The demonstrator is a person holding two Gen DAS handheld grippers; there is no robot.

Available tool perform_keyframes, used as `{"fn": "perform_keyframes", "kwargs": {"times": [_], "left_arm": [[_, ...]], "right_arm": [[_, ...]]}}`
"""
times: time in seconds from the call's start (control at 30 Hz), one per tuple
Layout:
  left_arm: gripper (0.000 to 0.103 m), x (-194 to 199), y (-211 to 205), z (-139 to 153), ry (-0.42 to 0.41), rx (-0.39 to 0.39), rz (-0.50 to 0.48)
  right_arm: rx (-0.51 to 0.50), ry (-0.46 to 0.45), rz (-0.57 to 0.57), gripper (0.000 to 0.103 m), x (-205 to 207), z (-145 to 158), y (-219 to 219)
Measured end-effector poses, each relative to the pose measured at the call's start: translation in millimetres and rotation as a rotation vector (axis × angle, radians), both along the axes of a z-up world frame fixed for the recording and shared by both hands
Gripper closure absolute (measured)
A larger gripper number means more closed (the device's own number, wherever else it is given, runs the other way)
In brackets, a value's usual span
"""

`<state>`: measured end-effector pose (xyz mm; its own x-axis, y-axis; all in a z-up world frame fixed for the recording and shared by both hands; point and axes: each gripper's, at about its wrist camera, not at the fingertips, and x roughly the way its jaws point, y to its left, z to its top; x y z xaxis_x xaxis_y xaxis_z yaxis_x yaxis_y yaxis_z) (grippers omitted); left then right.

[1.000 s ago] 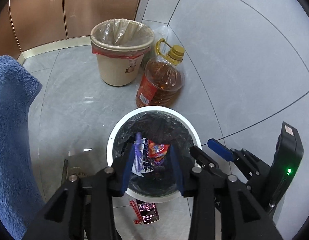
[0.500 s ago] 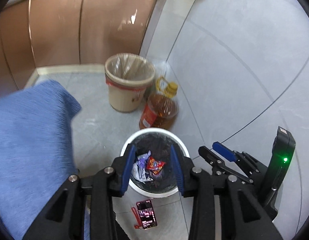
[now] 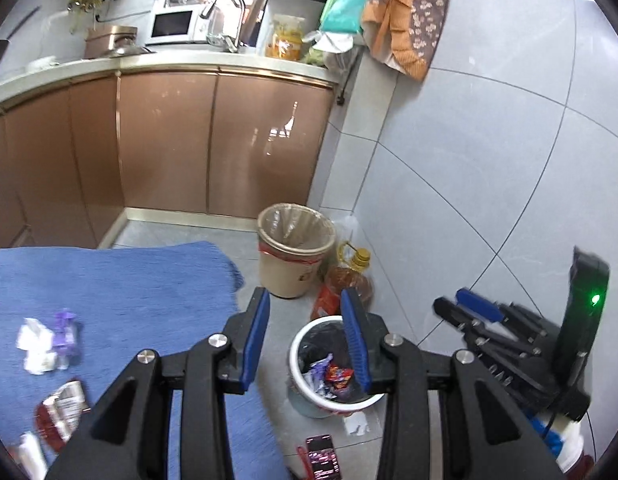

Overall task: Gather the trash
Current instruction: 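Move both open tools back over the towel-covered table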

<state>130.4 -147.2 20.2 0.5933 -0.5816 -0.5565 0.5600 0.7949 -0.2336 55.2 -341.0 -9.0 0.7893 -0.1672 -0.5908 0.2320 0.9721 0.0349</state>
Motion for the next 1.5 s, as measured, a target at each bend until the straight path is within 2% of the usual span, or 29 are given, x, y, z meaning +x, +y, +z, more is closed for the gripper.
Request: {"fn": "perform_keyframes", "kwargs": {"times": [0.27,0.37,0.5,0.6,0.73,1.2,1.5], "left_arm": [[0.067,-29,67,29,-0.062,-0.008,0.080],[0.061,-40,93,38,-0.076,-0.017,0.118],[0.060,-53,126,48,-0.098,-0.030,0.163],[0.054,-62,152,55,-0.114,-0.044,0.198],[0.053,-73,182,60,-0.140,-0.046,0.252],[0.052,-74,242,34,-0.135,-0.019,0.369],[0.052,-60,284,-10,-0.071,-0.002,0.430]], "right_arm": [[-0.046,-0.079,0.059,0.061,-25,47,46],[-0.055,-0.108,0.086,0.060,-33,61,63],[-0.062,-0.140,0.120,0.060,-40,75,86],[-0.067,-0.159,0.147,0.060,-44,83,101],[-0.071,-0.176,0.181,0.059,-47,90,120],[-0.050,-0.160,0.279,0.058,-30,78,160],[-0.053,-0.096,0.316,0.058,-4,51,184]]}}
